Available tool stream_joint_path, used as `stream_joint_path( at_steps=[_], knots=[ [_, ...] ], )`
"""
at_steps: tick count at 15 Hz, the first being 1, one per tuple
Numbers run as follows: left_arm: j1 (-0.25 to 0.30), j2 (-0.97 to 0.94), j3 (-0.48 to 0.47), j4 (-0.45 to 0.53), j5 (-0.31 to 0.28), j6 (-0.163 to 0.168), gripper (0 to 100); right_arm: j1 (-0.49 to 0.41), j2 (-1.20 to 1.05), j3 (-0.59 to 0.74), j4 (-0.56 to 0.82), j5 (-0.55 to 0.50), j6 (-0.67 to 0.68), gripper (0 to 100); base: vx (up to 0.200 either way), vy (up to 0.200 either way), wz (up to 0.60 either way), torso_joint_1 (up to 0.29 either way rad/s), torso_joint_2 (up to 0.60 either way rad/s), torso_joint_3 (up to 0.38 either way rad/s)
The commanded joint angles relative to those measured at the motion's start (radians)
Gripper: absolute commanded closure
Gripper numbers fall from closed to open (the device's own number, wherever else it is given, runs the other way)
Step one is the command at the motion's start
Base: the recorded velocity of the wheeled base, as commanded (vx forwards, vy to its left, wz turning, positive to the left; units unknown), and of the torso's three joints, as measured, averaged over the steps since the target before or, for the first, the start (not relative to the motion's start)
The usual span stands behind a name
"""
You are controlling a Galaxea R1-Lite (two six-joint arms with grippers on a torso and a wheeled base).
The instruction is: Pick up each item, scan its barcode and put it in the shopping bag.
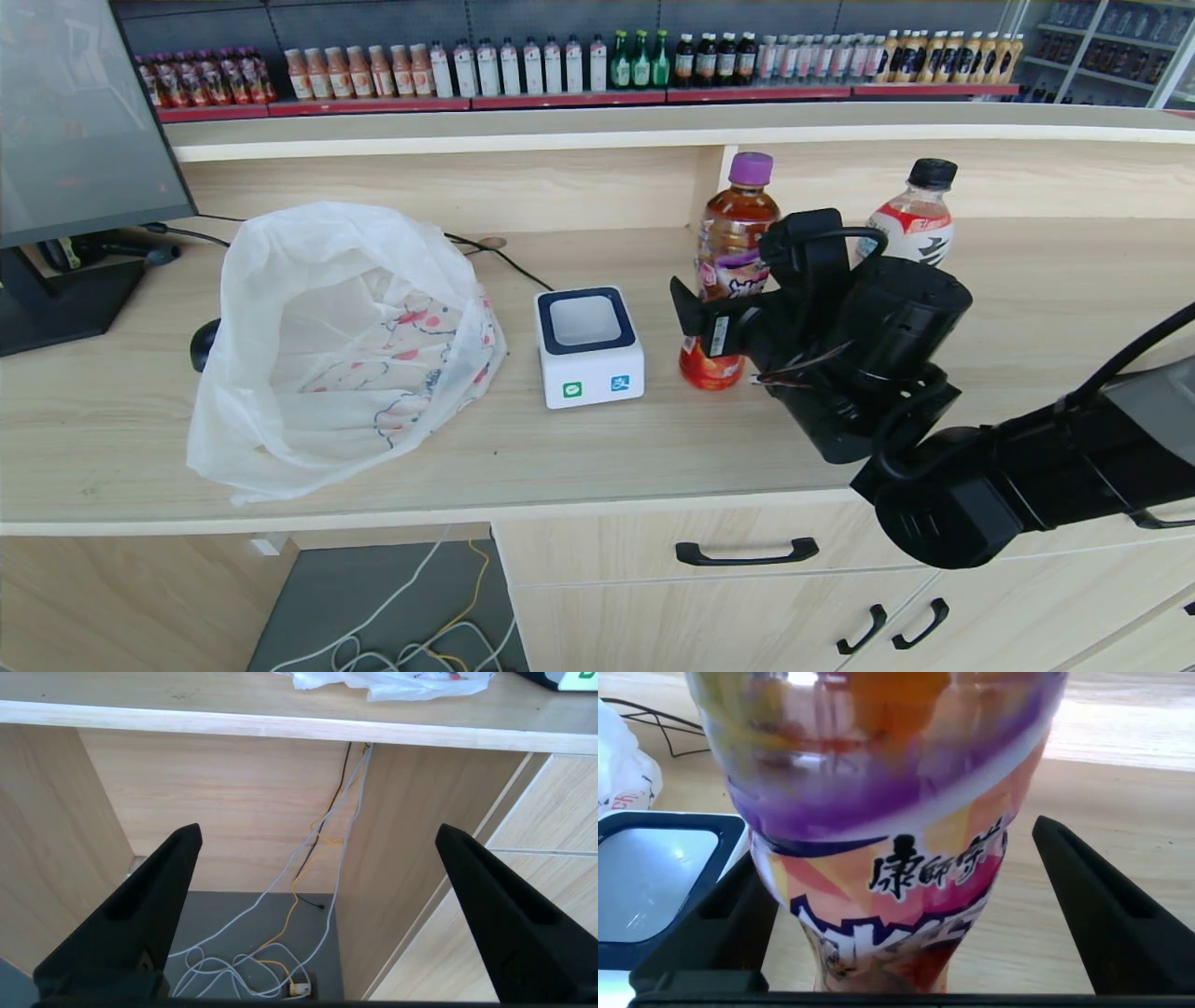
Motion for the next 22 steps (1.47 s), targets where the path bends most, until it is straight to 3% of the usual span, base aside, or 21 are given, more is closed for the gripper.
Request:
stream_joint_path(
  at_steps=[1, 14, 15, 22],
  knots=[
    [0.000, 0.000, 0.000, 0.000, 0.000, 0.000, 0, -0.001, 0.021, -0.027, 0.000, -0.001, -0.001, 0, 0.000, 0.000, 0.00, 0.000, 0.00, 0.000],
    [0.000, 0.000, 0.000, 0.000, 0.000, 0.000, 0, -0.017, 0.030, -0.039, 0.000, 0.001, -0.001, 0, 0.000, 0.000, 0.00, 0.000, 0.00, 0.000],
    [0.000, 0.000, 0.000, 0.000, 0.000, 0.000, 0, -0.017, 0.030, -0.040, 0.000, 0.001, 0.001, 100, 0.000, 0.000, 0.00, 0.000, 0.00, 0.000],
    [0.000, 0.000, 0.000, 0.000, 0.000, 0.000, 0, -0.015, 0.019, -0.040, -0.001, 0.001, 0.005, 100, 0.000, 0.000, 0.00, 0.000, 0.00, 0.000]
  ],
)
